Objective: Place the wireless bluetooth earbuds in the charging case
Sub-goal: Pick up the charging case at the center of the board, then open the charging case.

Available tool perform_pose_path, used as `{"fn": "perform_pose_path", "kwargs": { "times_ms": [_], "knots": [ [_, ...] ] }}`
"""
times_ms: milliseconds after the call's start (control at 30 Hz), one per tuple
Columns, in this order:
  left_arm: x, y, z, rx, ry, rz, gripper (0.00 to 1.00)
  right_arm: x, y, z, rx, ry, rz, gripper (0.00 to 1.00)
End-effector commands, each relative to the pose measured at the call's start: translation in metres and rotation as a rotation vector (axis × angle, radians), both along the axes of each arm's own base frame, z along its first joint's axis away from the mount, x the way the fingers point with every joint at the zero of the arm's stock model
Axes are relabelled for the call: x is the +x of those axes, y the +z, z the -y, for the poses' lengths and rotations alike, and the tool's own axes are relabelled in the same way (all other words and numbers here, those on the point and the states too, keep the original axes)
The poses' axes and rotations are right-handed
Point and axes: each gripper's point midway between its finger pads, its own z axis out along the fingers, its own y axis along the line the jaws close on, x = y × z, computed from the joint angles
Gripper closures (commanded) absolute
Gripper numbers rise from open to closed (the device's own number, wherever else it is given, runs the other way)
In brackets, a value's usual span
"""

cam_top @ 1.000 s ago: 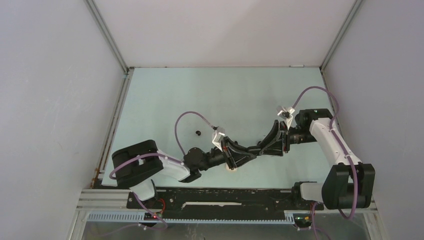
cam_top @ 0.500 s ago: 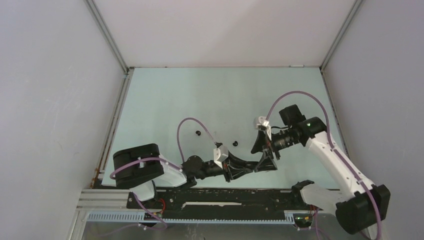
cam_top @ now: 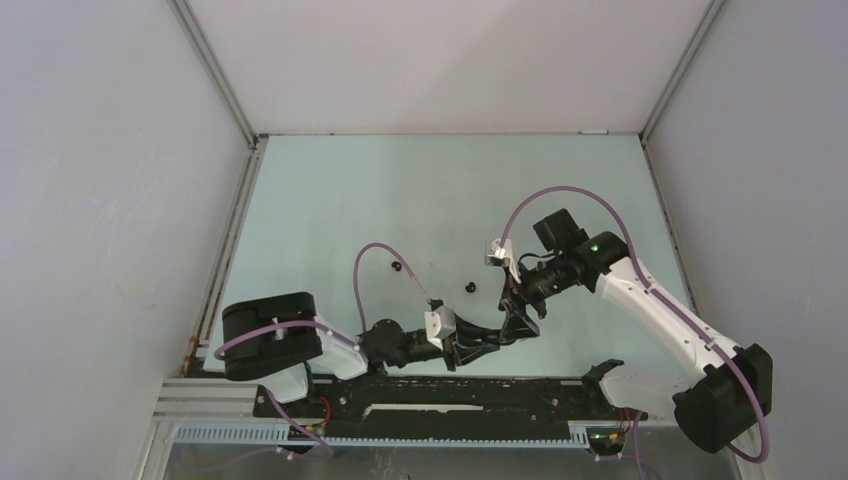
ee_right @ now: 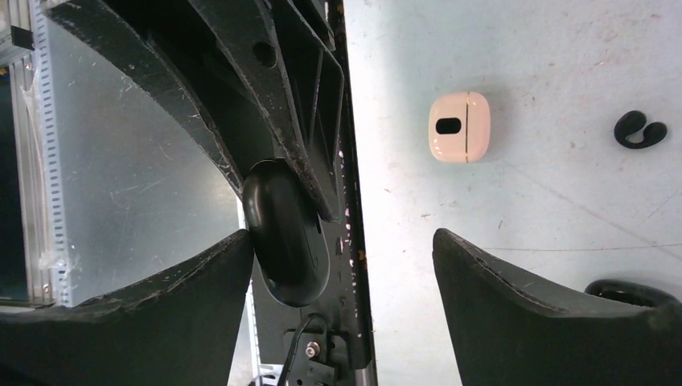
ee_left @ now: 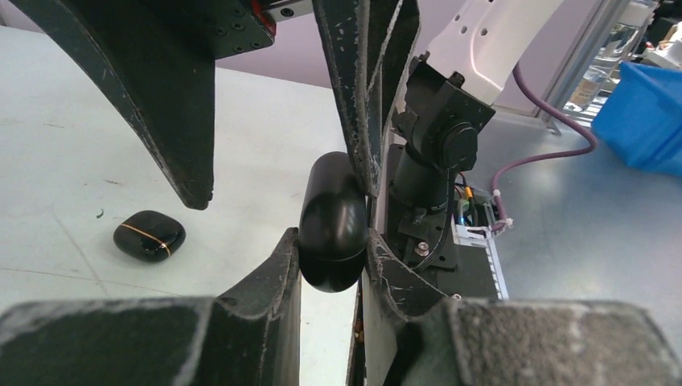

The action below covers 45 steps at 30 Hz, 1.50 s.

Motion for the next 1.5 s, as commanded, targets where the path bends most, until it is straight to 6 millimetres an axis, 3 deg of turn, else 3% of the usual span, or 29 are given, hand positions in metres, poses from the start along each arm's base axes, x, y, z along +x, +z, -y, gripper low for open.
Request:
{"fn": "perform_pose_path", "kwargs": {
  "times_ms": [0, 233, 500, 700, 767, 833, 967, 1000, 1133, 1233, 1467],
  "knots": [
    [-0.012, 0.029, 0.001, -0.089, -0.026, 0.089, 1.0, 0.019, 0.01, -0.002, -0.018, -0.024, 0.07, 0.18],
    [-0.016, 0.028, 0.003, -0.088, -0.039, 0.087, 1.0, 0.04, 0.012, -0.003, -0.038, -0.093, 0.062, 0.24],
    [-0.015, 0.023, 0.005, -0.077, -0.038, 0.056, 1.0, 0.064, 0.031, 0.0, -0.008, -0.173, 0.089, 0.24],
    [-0.006, 0.027, -0.003, -0.093, 0.009, 0.021, 1.0, 0.081, 0.05, 0.015, 0.07, -0.261, 0.128, 0.21],
    [0.001, 0.029, -0.009, -0.099, 0.032, 0.003, 1.0, 0.057, 0.064, 0.013, 0.151, -0.163, 0.137, 0.02],
    [0.008, 0.03, -0.016, -0.104, 0.054, -0.01, 1.0, 0.033, 0.064, 0.011, 0.145, -0.042, 0.232, 0.0],
    [0.011, 0.039, -0.023, -0.126, 0.064, 0.01, 1.0, 0.006, 0.041, 0.007, 0.052, 0.052, 0.363, 0.0],
    [0.011, 0.041, -0.023, -0.131, 0.064, 0.013, 1.0, 0.005, 0.037, 0.006, 0.044, 0.05, 0.374, 0.02],
    [0.009, 0.045, -0.023, -0.141, 0.049, 0.021, 1.0, 0.008, 0.018, 0.011, -0.019, 0.046, 0.356, 0.25],
    [0.009, 0.045, -0.022, -0.14, 0.046, 0.016, 1.0, -0.001, 0.011, 0.009, -0.027, 0.089, 0.306, 0.4],
    [0.008, 0.044, -0.02, -0.139, 0.042, 0.012, 1.0, -0.014, 0.02, -0.003, 0.045, 0.136, 0.267, 0.44]
  ]
}}
